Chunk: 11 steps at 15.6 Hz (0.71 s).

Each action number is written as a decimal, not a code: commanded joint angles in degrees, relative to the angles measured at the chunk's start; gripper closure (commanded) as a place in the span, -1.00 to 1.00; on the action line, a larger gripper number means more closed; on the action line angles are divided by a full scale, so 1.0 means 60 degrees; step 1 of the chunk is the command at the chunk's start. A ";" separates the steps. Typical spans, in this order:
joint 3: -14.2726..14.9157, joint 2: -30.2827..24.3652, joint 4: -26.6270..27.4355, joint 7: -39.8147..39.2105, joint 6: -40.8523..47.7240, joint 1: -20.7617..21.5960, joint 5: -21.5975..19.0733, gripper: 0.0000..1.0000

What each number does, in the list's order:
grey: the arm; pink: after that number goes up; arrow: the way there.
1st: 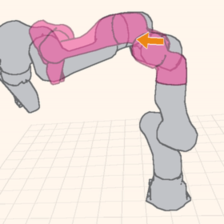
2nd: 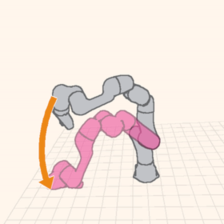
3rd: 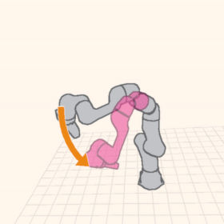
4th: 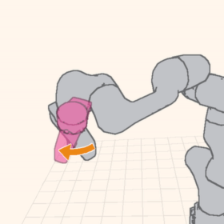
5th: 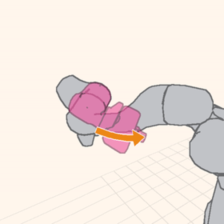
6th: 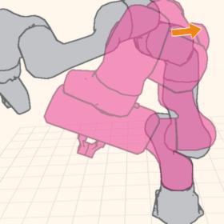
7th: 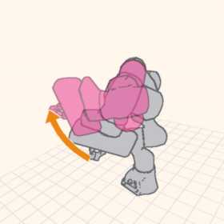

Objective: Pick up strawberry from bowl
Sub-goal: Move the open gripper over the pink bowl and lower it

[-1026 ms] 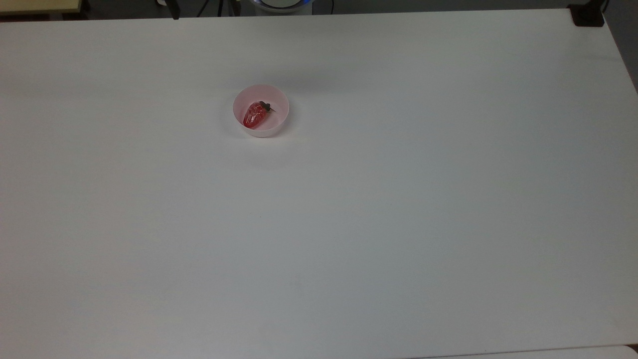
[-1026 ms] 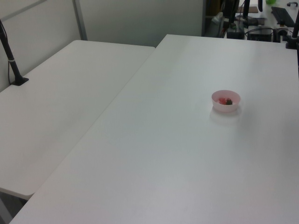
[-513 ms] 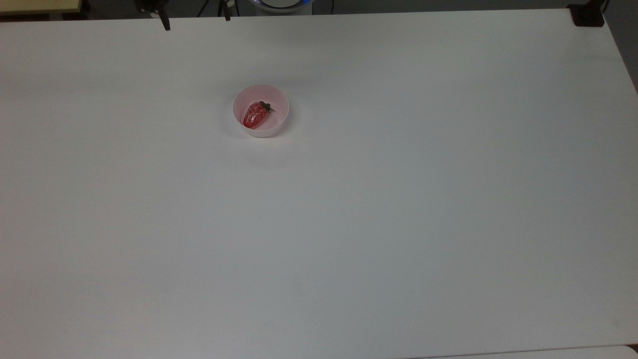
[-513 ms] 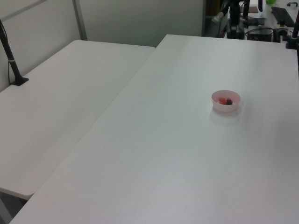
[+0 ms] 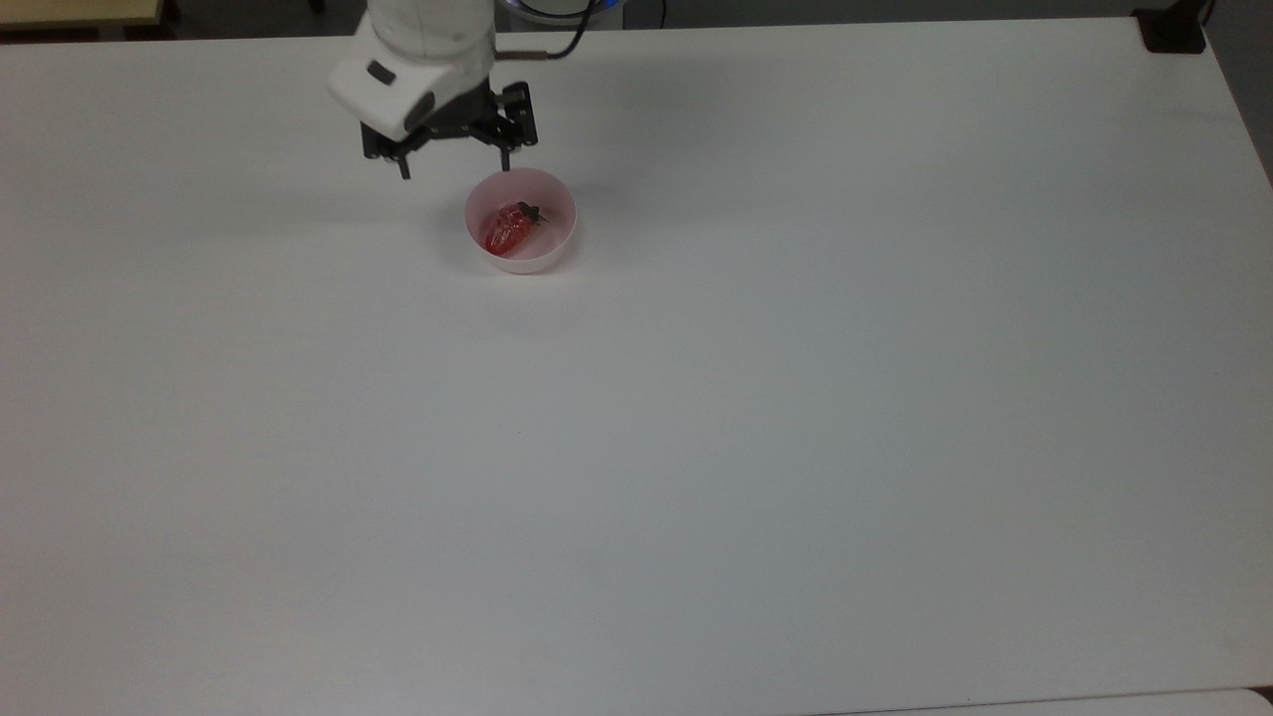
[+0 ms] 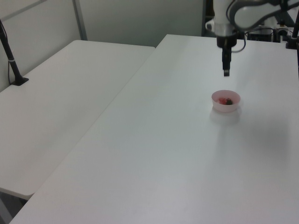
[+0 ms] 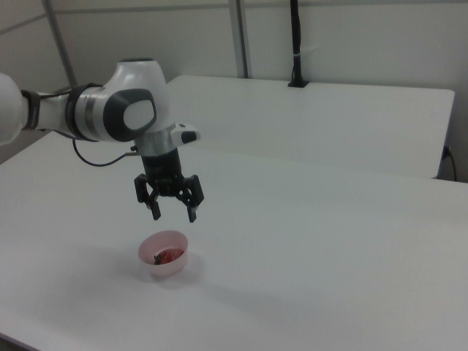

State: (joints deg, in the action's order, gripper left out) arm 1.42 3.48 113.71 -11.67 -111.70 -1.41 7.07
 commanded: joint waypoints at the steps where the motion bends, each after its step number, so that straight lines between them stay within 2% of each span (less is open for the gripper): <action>1: 0.0013 0.0326 0.0223 0.0552 -0.0206 0.0293 0.0110 -0.44; 3: 0.0013 0.0619 0.0223 0.1355 -0.0235 0.0323 0.0052 -0.36; 8: -0.0265 0.1235 0.0208 0.2573 -0.0250 0.0528 -0.0007 -0.37; 11: -0.0295 0.1484 0.0208 0.2940 -0.0673 0.0543 -0.0372 -0.38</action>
State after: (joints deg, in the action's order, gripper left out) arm -0.41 11.46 114.45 3.21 -112.23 1.36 6.70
